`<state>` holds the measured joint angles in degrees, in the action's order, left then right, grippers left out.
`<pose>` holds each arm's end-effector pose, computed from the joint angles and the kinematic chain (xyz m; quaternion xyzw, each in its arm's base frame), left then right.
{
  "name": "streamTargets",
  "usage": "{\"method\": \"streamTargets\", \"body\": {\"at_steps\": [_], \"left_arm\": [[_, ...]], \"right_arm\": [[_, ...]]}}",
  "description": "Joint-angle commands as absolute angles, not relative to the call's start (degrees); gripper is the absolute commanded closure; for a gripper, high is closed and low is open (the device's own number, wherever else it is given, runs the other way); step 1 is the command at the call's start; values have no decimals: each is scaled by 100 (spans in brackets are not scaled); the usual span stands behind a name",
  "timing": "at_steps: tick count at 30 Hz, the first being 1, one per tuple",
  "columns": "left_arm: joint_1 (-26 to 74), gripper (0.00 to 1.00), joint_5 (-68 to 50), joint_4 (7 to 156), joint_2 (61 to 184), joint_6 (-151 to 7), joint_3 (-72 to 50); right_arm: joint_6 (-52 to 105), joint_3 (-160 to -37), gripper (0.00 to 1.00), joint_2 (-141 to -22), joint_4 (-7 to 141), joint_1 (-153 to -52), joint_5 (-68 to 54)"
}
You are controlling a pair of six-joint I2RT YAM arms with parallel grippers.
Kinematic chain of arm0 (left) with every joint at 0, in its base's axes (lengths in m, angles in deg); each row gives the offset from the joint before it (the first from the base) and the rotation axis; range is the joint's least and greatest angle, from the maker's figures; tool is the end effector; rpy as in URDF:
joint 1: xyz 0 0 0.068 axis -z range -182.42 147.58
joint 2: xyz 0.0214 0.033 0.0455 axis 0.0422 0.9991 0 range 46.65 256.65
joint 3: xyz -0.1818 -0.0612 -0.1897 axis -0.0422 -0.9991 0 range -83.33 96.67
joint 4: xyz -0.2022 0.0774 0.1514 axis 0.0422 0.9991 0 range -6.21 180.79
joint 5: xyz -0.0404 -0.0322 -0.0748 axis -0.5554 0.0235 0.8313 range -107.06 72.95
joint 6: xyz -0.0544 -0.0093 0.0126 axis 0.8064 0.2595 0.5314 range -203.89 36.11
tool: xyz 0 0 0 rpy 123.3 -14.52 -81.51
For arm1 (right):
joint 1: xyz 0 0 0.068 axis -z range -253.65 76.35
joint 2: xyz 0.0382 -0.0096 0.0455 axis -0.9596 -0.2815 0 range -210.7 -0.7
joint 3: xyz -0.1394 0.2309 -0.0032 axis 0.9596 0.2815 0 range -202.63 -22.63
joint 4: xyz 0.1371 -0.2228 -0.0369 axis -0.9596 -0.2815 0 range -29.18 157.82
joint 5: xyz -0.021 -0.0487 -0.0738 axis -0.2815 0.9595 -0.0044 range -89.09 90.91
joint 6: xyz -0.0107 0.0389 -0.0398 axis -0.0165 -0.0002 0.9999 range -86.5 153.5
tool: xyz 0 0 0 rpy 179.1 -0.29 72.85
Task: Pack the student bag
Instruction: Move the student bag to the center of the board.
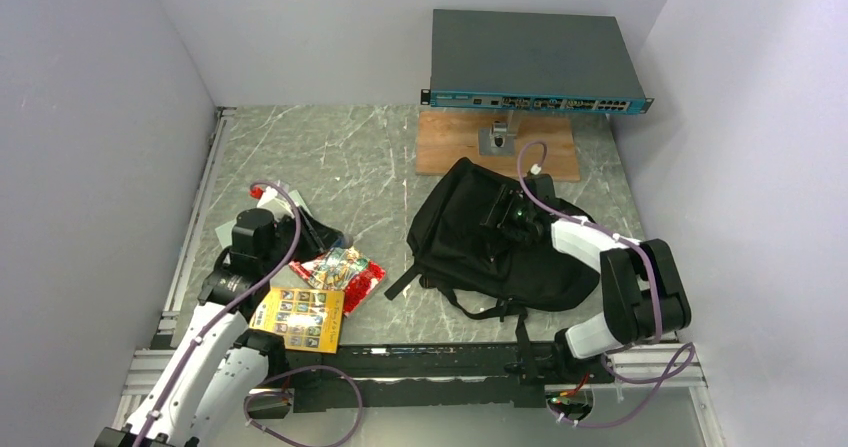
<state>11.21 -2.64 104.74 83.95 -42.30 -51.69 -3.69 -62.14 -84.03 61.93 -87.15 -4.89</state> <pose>0.1586 -0.0486 0.2566 -0.1399 0.8351 -0.3362 0.4124 0.2746 0.0703 0.1577 0.1754 0.9212 0.1902 0.2905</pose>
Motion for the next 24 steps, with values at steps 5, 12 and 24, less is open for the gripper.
{"method": "streamTargets", "body": {"at_steps": [5,12,24], "left_arm": [[1468,100,341,9563,8479,-4118,-5087],[1696,100,231,9302,8575,-3968,-5133],[2498,100,857,7647,9450,-3844,-4950]], "right_arm": [[-680,-5627,32,-8697,8852,-8402,-2071],[-1372,-5416,70,-8518,10268,-8394,-3221],[-2556,-5638,97,-7984,10342,-8352,-4664]]}}
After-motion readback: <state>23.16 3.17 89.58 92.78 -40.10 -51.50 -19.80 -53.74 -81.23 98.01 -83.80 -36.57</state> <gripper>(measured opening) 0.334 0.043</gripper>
